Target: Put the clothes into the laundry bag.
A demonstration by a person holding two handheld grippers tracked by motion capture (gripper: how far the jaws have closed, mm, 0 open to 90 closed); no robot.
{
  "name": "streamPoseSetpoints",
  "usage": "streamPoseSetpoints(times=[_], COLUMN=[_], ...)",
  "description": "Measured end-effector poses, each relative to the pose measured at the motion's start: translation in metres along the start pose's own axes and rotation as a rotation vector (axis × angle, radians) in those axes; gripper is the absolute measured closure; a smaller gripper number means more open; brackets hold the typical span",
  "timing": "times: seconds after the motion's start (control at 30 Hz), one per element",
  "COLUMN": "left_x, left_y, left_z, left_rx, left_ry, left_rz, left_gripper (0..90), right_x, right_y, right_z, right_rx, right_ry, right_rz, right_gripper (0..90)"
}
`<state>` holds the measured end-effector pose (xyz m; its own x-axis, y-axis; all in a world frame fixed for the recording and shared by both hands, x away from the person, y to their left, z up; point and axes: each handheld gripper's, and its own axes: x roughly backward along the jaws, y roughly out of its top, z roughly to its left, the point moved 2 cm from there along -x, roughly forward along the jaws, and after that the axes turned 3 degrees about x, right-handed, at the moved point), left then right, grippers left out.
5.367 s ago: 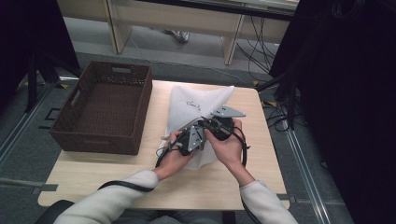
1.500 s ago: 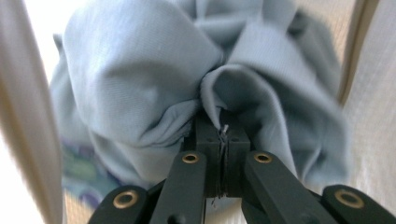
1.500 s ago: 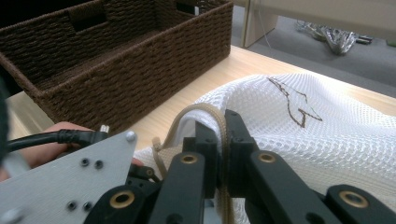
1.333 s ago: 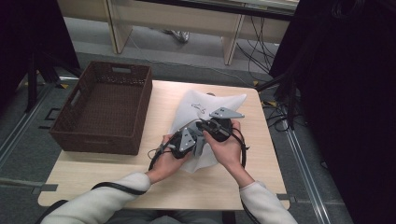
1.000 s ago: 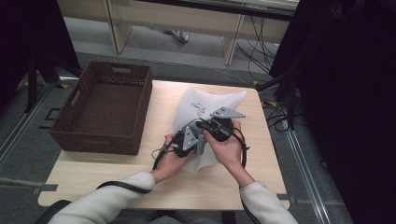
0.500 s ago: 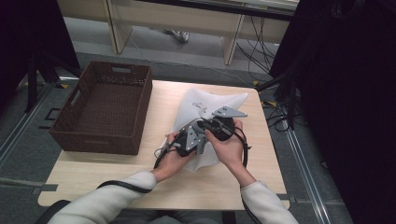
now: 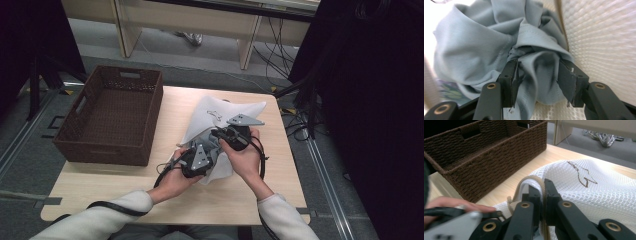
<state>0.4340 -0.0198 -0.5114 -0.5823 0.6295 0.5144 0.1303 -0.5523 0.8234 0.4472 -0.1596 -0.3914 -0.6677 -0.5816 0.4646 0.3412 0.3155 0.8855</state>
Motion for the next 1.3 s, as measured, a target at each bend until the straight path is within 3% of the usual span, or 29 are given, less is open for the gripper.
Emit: streamPoseSetpoints(times=[0.07, 0.13, 0.17, 0.2, 0.23, 0.27, 0.3, 0.4, 0.43, 0.6, 0.67, 0.8, 0.9, 1.07, 1.17, 1.2, 1.3], left_x=[-0.010, -0.014, -0.015, -0.018, -0.019, -0.021, -0.022, -0.024, -0.025, -0.026, -0.026, -0.027, -0.026, -0.032, -0.037, -0.038, -0.041], left_y=[0.000, 0.001, 0.003, 0.003, 0.004, 0.005, 0.005, 0.007, 0.009, 0.013, 0.014, 0.019, 0.023, 0.025, 0.023, 0.023, 0.023], left_z=[0.001, 0.002, 0.004, 0.002, 0.003, 0.001, 0.001, 0.001, 0.000, 0.001, 0.002, 0.004, 0.005, 0.006, 0.003, 0.004, 0.003], left_rx=[0.063, 0.047, 0.013, 0.035, 0.019, 0.035, 0.019, 0.018, 0.038, 0.046, 0.040, 0.055, 0.059, 0.038, 0.053, 0.037, 0.055], left_ry=[0.009, 0.017, 0.043, 0.046, 0.056, 0.032, 0.030, 0.045, 0.047, 0.074, 0.083, 0.107, 0.125, 0.162, 0.179, 0.190, 0.189], left_rz=[-0.011, 0.014, 0.032, 0.020, 0.036, 0.036, 0.048, 0.033, 0.012, -0.033, -0.044, -0.083, -0.100, -0.104, -0.091, -0.083, -0.081], left_gripper=[55.0, 62.8, 66.1, 70.7, 74.4, 77.0, 79.4, 84.2, 84.7, 85.5, 85.6, 85.9, 85.9, 85.6, 85.5, 85.5, 85.4], right_x=[0.000, 0.000, -0.001, -0.002, -0.002, 0.000, -0.001, -0.001, -0.001, 0.000, 0.001, 0.001, 0.002, 0.002, 0.001, 0.001, 0.002], right_y=[0.000, -0.001, -0.001, -0.001, -0.002, -0.002, -0.001, -0.001, -0.001, 0.001, 0.001, 0.002, 0.003, 0.004, 0.003, 0.003, 0.002], right_z=[0.000, 0.001, 0.001, 0.002, 0.002, 0.002, 0.002, 0.001, 0.002, 0.002, 0.004, 0.006, 0.006, 0.007, 0.006, 0.006, 0.004], right_rx=[-0.003, -0.022, -0.033, -0.039, -0.039, -0.045, -0.040, -0.045, -0.044, -0.013, -0.041, -0.046, -0.023, -0.026, -0.026, -0.031, -0.013], right_ry=[0.000, 0.013, 0.010, 0.013, 0.009, 0.008, 0.005, 0.018, 0.012, 0.020, 0.019, 0.031, 0.027, 0.015, 0.009, 0.023, 0.023], right_rz=[-0.009, 0.006, 0.005, 0.000, 0.000, 0.014, 0.007, -0.001, -0.008, -0.015, -0.002, -0.013, -0.018, -0.035, -0.039, -0.027, -0.012], right_gripper=[87.2, 87.2, 87.2, 87.2, 87.2, 87.2, 87.2, 87.2, 87.2, 87.2, 87.2, 87.2, 87.2, 87.2, 87.2, 87.2, 87.2])
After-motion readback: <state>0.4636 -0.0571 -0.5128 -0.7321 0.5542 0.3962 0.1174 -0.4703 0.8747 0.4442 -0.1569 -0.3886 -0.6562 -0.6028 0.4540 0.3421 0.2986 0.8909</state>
